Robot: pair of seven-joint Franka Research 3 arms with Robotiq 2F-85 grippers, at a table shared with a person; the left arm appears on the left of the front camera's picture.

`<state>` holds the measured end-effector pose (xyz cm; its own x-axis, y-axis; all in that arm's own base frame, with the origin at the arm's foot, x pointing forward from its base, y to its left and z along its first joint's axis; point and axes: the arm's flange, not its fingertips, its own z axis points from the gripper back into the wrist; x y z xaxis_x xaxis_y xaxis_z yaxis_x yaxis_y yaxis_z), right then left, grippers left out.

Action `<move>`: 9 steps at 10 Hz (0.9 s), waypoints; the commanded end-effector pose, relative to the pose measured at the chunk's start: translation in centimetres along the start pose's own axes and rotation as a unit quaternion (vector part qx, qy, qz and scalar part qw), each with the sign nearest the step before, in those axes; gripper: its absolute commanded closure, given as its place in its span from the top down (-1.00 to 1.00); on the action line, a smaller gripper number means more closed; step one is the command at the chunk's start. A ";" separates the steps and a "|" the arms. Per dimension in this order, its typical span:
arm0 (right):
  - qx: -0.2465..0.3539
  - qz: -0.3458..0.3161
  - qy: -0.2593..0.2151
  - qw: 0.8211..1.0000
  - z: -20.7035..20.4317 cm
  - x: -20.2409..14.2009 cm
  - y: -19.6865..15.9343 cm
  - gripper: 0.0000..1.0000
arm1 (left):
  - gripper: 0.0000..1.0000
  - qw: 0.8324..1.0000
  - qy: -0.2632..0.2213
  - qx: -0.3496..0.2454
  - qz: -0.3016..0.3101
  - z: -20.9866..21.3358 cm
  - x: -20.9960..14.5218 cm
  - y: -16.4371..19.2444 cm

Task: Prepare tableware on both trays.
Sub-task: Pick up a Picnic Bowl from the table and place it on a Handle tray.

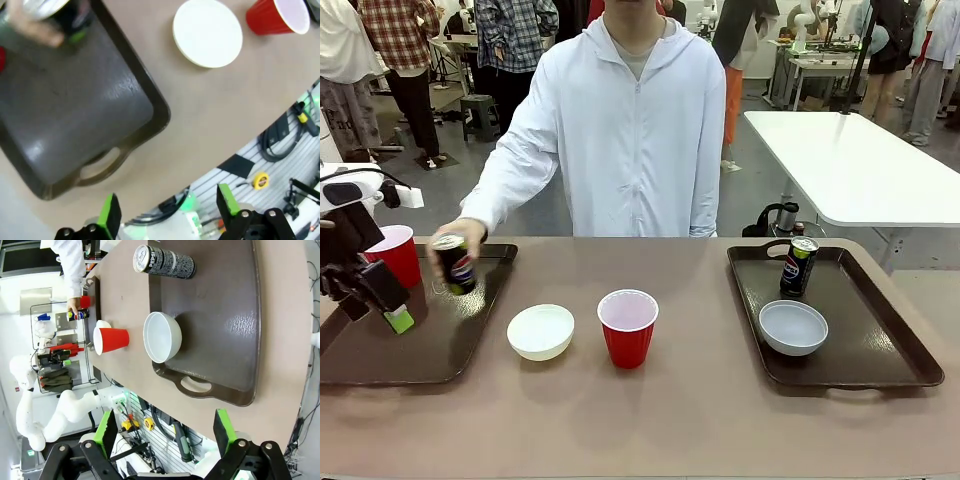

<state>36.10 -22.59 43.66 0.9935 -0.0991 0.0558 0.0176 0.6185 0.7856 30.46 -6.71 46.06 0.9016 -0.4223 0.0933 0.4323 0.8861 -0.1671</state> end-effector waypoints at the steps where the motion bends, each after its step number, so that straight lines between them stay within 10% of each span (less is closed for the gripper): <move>1: 0.002 0.006 0.001 1.000 -0.2 -0.5 0.1 1.00 | 1.00 1.000 -0.002 0.004 -0.006 0.1 0.1 -0.5; 9: 0.002 0.006 0.001 1.000 -0.2 -0.5 0.1 1.00 | 1.00 1.000 0.001 0.002 -0.004 0.0 0.1 -0.3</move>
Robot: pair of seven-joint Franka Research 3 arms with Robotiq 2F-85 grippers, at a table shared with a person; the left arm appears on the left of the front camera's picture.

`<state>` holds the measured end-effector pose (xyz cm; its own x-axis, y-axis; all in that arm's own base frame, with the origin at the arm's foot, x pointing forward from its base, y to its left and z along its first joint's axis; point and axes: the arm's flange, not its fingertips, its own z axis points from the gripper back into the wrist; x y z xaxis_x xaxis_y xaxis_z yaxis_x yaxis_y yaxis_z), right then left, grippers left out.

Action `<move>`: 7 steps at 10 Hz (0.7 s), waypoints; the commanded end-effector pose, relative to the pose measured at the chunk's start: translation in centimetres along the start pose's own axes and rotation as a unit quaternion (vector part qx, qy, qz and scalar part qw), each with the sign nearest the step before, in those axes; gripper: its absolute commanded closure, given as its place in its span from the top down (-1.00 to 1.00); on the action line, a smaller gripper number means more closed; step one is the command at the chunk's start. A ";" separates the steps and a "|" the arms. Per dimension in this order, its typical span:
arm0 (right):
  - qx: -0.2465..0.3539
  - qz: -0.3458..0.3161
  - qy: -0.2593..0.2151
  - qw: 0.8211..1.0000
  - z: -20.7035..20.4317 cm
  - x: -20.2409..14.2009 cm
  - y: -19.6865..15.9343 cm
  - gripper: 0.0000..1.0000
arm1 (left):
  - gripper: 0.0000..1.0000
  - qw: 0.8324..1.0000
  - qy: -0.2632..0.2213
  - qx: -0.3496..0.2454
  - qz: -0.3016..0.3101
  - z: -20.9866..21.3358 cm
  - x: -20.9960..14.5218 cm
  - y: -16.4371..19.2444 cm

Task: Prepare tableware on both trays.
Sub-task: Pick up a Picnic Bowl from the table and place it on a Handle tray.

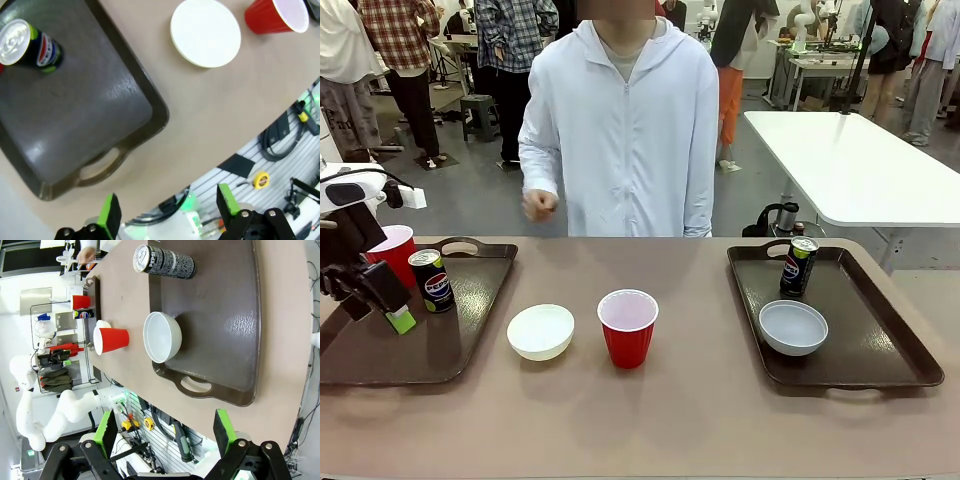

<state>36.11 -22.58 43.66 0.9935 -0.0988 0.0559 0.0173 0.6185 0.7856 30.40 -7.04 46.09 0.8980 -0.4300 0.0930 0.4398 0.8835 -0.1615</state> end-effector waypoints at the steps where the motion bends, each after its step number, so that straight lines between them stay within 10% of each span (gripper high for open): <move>1: 0.002 0.006 0.001 1.000 -0.2 -0.5 0.1 1.00 | 1.00 0.998 0.028 0.039 0.043 0.2 1.9 -0.5; 7: 0.002 0.006 0.001 1.000 -0.2 -0.5 0.1 1.00 | 1.00 0.995 0.034 0.058 0.072 -1.2 11.9 -4.6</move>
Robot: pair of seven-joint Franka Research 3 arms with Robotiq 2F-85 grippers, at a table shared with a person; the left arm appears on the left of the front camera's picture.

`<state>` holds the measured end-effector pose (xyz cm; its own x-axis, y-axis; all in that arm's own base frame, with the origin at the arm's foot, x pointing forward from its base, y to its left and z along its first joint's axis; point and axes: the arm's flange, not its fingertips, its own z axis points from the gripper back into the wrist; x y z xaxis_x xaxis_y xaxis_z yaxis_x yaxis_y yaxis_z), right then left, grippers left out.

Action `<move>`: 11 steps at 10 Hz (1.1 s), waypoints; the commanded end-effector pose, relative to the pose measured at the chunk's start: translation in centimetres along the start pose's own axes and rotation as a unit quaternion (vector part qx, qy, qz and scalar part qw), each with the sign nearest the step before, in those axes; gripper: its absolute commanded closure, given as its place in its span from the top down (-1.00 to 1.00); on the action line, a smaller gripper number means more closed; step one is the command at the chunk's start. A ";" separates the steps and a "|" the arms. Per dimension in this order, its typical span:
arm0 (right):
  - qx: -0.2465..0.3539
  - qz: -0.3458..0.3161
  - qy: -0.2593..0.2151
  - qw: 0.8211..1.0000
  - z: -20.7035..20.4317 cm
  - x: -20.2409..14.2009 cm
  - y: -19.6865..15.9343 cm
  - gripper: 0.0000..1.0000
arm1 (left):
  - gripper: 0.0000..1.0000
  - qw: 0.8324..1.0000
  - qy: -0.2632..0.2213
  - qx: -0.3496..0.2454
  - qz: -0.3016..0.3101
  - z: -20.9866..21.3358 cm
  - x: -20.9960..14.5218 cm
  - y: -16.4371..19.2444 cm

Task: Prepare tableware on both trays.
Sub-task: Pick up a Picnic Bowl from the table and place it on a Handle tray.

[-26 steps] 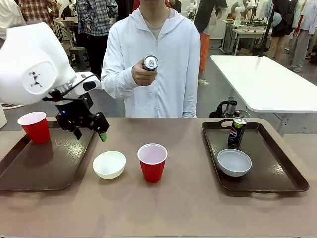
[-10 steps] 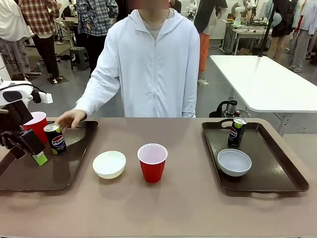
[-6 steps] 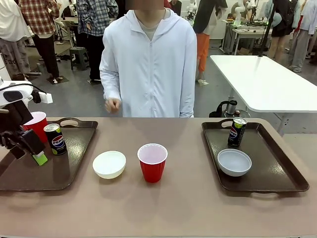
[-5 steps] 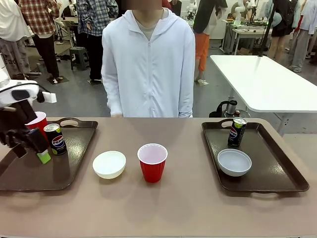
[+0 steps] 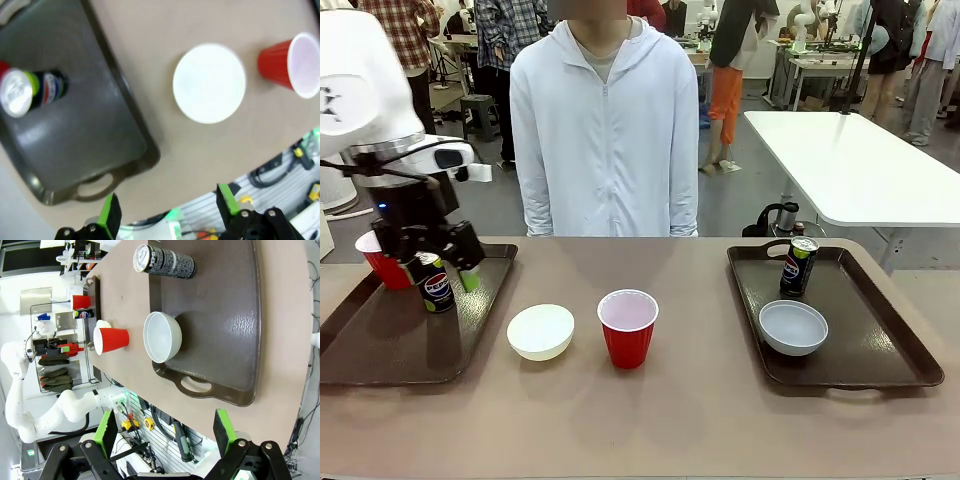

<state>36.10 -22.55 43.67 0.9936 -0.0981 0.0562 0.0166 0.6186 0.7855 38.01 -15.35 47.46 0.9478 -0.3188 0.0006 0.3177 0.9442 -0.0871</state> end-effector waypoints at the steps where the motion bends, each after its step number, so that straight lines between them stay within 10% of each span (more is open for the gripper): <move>1: 0.002 0.006 0.001 1.000 -0.2 -0.5 0.0 1.00 | 1.00 1.000 -0.018 0.024 0.004 -2.2 2.6 -2.0; 11: 0.002 0.006 0.001 1.000 -0.2 -0.5 0.0 1.00 | 1.00 0.991 -0.081 0.097 -0.040 -12.6 6.5 -4.0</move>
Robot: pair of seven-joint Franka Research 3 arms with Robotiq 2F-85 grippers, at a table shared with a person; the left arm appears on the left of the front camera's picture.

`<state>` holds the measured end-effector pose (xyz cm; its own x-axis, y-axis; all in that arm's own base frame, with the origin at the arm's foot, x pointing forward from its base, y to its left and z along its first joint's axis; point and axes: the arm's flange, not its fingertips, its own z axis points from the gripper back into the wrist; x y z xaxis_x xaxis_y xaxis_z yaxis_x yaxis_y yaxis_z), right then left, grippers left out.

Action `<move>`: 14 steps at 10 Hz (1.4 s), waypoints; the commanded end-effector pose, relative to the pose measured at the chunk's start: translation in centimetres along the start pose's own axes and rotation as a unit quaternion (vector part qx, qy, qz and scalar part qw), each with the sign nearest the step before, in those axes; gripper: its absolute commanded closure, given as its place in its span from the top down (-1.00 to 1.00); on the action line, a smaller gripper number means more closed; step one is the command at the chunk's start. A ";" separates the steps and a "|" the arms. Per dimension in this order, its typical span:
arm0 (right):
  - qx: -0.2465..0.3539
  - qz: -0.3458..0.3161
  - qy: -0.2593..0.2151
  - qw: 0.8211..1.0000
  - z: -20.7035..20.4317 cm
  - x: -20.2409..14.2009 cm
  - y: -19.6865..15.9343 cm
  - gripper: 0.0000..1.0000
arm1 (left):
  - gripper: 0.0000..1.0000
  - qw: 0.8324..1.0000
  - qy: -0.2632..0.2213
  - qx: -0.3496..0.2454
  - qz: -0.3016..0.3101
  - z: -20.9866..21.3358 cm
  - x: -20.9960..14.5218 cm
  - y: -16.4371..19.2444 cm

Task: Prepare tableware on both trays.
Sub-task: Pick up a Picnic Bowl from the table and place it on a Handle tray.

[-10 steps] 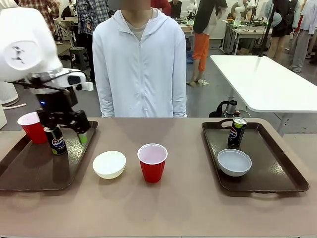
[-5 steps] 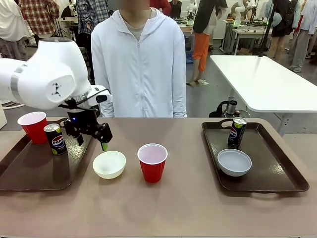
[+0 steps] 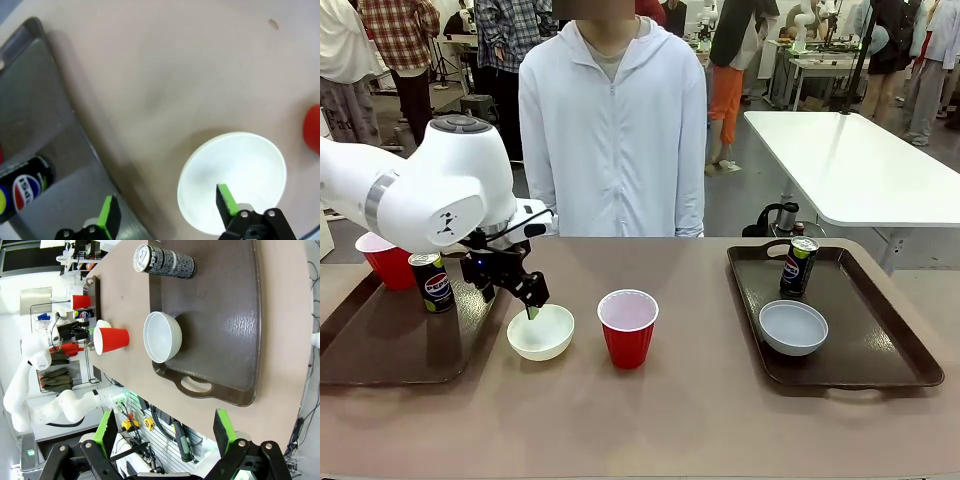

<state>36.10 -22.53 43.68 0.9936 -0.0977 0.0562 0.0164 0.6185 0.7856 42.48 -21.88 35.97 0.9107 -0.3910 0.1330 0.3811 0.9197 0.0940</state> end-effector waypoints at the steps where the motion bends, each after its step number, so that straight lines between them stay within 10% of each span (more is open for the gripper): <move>1: 0.002 0.006 0.001 1.000 -0.2 -0.4 0.0 1.00 | 1.00 1.000 -0.007 0.008 -0.005 -1.4 0.1 -0.6; 2: 0.002 0.006 0.001 1.000 -0.2 -0.4 0.0 1.00 | -0.06 1.000 -0.009 0.006 -0.016 -1.8 0.1 -0.7; 3: 0.002 0.006 0.001 1.000 -0.2 -0.4 0.0 1.00 | -0.05 1.000 -0.007 0.005 -0.017 -1.8 0.2 -0.9; 4: 0.002 0.006 0.001 1.000 -0.2 -0.4 0.0 1.00 | -1.00 1.000 -0.003 -0.001 -0.017 -1.8 0.2 -0.9; 5: 0.002 0.006 0.001 1.000 -0.2 -0.4 0.0 1.00 | -0.14 1.000 0.003 -0.004 -0.017 -1.9 0.1 -1.0; 6: 0.002 0.006 0.001 1.000 -0.2 -0.4 0.0 1.00 | -1.00 1.000 0.007 -0.004 -0.016 -2.0 0.1 -1.0; 14: 0.002 0.006 0.001 1.000 -0.2 -0.4 0.0 1.00 | -1.00 0.998 0.060 -0.026 0.011 2.2 -3.3 1.6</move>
<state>36.10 -22.53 43.67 0.9936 -0.0976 0.0561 0.0165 0.6185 0.7856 41.27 -21.27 36.31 0.9279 -0.3694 0.0515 0.3665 0.9286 0.0577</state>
